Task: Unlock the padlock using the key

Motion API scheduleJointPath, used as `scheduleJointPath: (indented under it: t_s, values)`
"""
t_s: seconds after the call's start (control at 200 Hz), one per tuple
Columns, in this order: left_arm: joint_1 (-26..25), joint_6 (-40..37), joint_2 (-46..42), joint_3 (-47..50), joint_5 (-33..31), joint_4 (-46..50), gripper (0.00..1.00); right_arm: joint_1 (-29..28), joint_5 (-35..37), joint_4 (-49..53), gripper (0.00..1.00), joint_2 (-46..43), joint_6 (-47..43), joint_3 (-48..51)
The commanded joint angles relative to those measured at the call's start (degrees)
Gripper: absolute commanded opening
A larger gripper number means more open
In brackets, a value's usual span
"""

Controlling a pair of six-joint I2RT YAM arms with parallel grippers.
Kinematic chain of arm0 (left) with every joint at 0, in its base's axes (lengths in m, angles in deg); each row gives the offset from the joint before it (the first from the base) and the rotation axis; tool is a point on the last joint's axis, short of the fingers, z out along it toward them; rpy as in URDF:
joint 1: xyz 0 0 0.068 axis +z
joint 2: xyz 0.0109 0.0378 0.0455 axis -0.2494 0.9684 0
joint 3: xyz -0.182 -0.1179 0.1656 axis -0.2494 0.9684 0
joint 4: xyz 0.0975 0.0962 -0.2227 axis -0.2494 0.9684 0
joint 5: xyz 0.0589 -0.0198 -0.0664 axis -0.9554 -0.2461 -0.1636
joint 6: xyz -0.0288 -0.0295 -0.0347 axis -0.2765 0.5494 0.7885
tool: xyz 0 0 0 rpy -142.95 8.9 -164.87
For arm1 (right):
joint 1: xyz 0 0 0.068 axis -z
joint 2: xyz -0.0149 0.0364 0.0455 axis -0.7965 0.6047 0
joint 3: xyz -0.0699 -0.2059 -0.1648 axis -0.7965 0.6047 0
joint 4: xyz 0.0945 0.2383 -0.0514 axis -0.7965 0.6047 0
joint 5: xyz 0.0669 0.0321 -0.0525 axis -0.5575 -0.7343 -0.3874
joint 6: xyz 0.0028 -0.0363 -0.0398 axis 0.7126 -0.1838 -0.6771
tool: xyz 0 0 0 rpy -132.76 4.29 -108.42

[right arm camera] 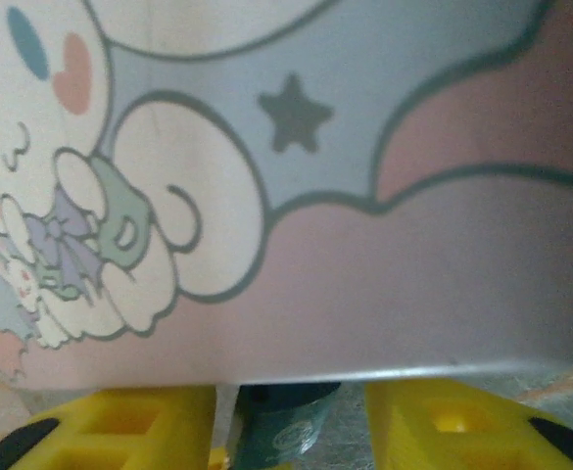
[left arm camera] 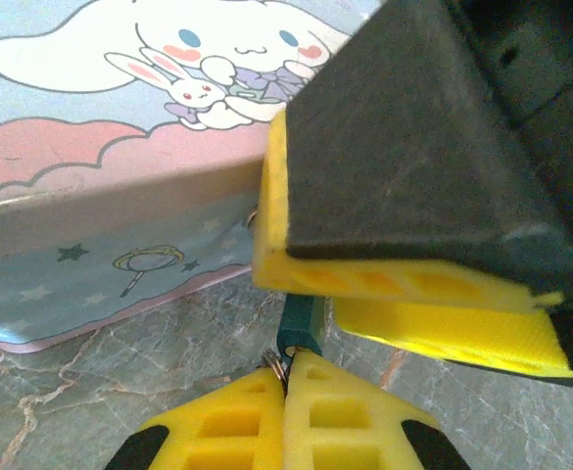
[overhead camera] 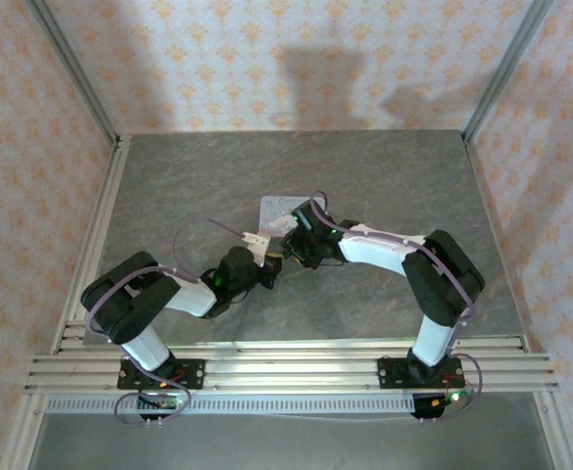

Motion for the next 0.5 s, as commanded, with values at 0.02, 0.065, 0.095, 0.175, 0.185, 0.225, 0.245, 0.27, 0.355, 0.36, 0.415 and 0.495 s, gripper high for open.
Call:
scheduleJointPath:
  t_s: [0.02, 0.065, 0.095, 0.175, 0.185, 0.225, 0.245, 0.27, 0.355, 0.36, 0.415, 0.495]
  values:
    - [-0.68, 0.41, -2.87, -0.05, -1.08, -0.02, 0.00, -1.35, 2.44, 3.57, 0.40, 0.69, -1.58, -1.04]
    - [-0.88, 0.19, -3.63, -0.20, -1.40, 0.56, 0.00, -1.71, 3.51, 4.33, 0.37, 0.67, -1.93, -1.28]
    - [-1.11, -0.19, -4.14, -0.36, -1.67, 1.29, 0.00, -1.89, 4.11, 4.56, 0.34, 0.68, -2.06, -1.43]
    - [-1.71, -1.86, -5.19, -0.98, -2.33, 3.61, 0.00, -2.20, 4.97, 4.97, 0.22, 0.42, -2.25, -1.56]
    - [-1.77, -2.05, -5.34, -1.02, -2.37, 3.89, 0.00, -2.21, 5.06, 5.01, 0.20, 0.35, -2.31, -1.56]
    - [-1.99, -2.76, -5.53, -1.13, -2.85, 4.77, 0.00, -2.27, 5.43, 5.07, 0.14, 0.09, -2.41, -1.58]
    - [-2.00, -3.03, -5.62, -1.17, -3.00, 4.99, 0.00, -2.30, 5.61, 5.17, 0.12, -0.09, -2.50, -1.57]
    - [-2.07, -3.25, -5.77, -1.00, -3.13, 5.17, 0.00, -2.29, 5.84, 5.27, 0.08, -0.31, -2.58, -1.52]
    - [-2.16, -3.63, -6.16, -0.86, -3.27, 5.48, 0.00, -2.29, 6.40, 5.45, 0.00, -0.88, -2.77, -1.39]
    - [-2.17, -3.67, -6.20, -0.86, -3.29, 5.57, 0.00, -2.25, 6.40, 5.45, 0.00, -0.89, -2.77, -1.39]
    - [-2.26, -3.89, -6.53, -0.95, -3.38, 6.13, 0.00, -2.25, 6.58, 5.54, 0.00, -1.22, -2.85, -1.30]
    - [-2.60, -4.20, -7.26, -1.03, -3.79, 6.86, 0.00, -2.25, 7.13, 5.55, 0.00, -1.97, -2.95, -1.06]
